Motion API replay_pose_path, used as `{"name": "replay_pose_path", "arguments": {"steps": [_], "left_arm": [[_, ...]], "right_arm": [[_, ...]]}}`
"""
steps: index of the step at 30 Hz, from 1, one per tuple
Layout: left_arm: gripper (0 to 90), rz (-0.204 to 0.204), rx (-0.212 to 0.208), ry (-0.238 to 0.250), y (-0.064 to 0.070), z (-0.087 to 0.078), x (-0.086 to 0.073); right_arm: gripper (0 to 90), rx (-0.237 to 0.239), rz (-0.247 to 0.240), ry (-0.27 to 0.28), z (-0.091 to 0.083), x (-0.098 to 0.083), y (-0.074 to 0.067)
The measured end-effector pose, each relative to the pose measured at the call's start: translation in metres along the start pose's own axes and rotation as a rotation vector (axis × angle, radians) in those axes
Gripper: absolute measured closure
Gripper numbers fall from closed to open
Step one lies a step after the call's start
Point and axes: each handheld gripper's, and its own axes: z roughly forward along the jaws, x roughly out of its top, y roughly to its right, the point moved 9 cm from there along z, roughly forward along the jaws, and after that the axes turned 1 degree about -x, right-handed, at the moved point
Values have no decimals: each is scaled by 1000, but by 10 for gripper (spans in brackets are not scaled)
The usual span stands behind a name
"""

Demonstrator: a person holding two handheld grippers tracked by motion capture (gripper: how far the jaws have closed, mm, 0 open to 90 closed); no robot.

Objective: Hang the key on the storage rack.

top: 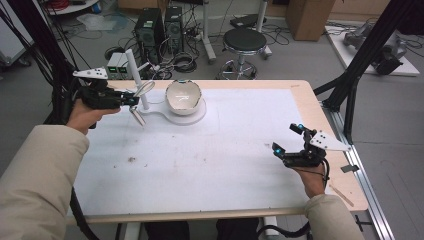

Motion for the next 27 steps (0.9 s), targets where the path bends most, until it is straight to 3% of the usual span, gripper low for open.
{"name": "replay_pose_path", "arguments": {"steps": [6,15,22,27], "left_arm": [[743,-44,18,12,-11,-8,-4],[743,-70,25,6,-23,-12,-10],[743,-84,22,-15,-30,-11,-17],[743,-105,24,-18,-36,-11,-20]], "right_arm": [[4,-20,4,2,-3,-7,1],[4,-41,23,9,-7,-16,4],[4,-53,-6,16,-9,-20,5],[4,-56,8,13,-9,-26,5]]}}
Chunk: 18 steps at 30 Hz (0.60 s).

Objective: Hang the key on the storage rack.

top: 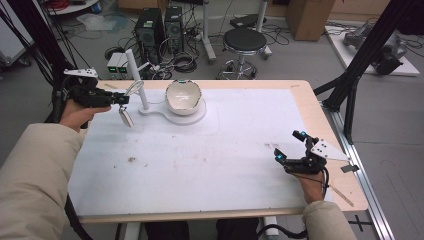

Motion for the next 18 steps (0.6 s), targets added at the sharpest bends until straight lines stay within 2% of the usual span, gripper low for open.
{"name": "replay_pose_path", "arguments": {"steps": [5,11,18], "left_arm": [[743,-14,-2,-2,-4,1,-2],[743,-36,5,-9,-11,3,-6],[743,-54,9,-9,-19,4,-9]], "right_arm": [[4,-11,14,1,0,-8,1],[4,5,21,5,0,-11,-2],[4,2,33,1,0,-15,-2]]}}
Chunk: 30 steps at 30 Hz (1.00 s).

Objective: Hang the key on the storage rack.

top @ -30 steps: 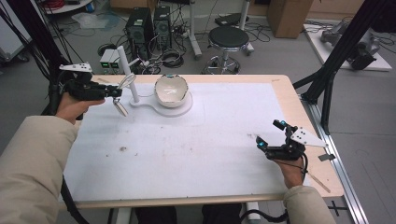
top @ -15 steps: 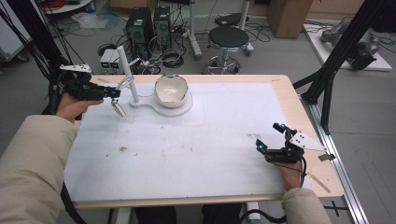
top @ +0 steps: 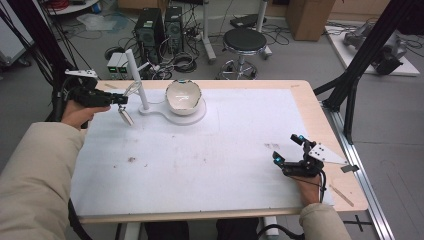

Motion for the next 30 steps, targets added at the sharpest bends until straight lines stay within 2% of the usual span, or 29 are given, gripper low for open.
{"name": "replay_pose_path", "arguments": {"steps": [10,24,30], "left_arm": [[743,-17,5,10,-6,1,-1],[742,-46,28,-1,-16,5,-5],[741,-44,44,-12,-19,7,-7]], "right_arm": [[4,-8,1,7,-1,0,1],[4,-13,10,19,-1,1,1],[4,-11,21,18,-2,1,1]]}}
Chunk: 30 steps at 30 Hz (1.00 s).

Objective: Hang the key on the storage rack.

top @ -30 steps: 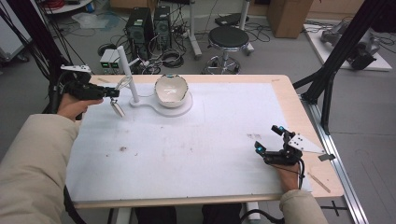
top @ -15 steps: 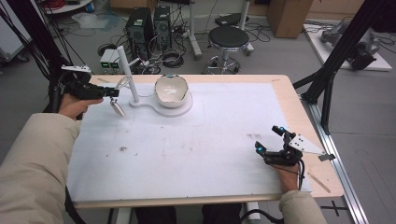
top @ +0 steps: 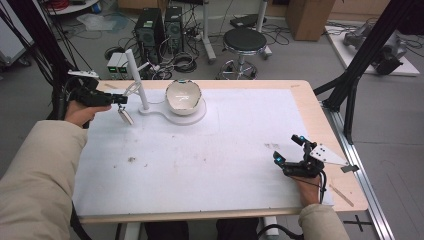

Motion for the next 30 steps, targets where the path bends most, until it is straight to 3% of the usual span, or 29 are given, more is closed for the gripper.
{"name": "replay_pose_path", "arguments": {"steps": [20,23,25,30], "left_arm": [[725,8,62,-28,-6,11,-6],[600,17,76,-17,-6,13,-6],[531,56,113,-4,-7,12,-5],[374,100,125,76,-3,4,0]], "right_arm": [[4,-3,-1,9,-1,0,1],[4,-4,1,8,-1,0,1],[4,-3,3,8,-1,0,1],[4,-5,1,9,-1,0,1]]}}
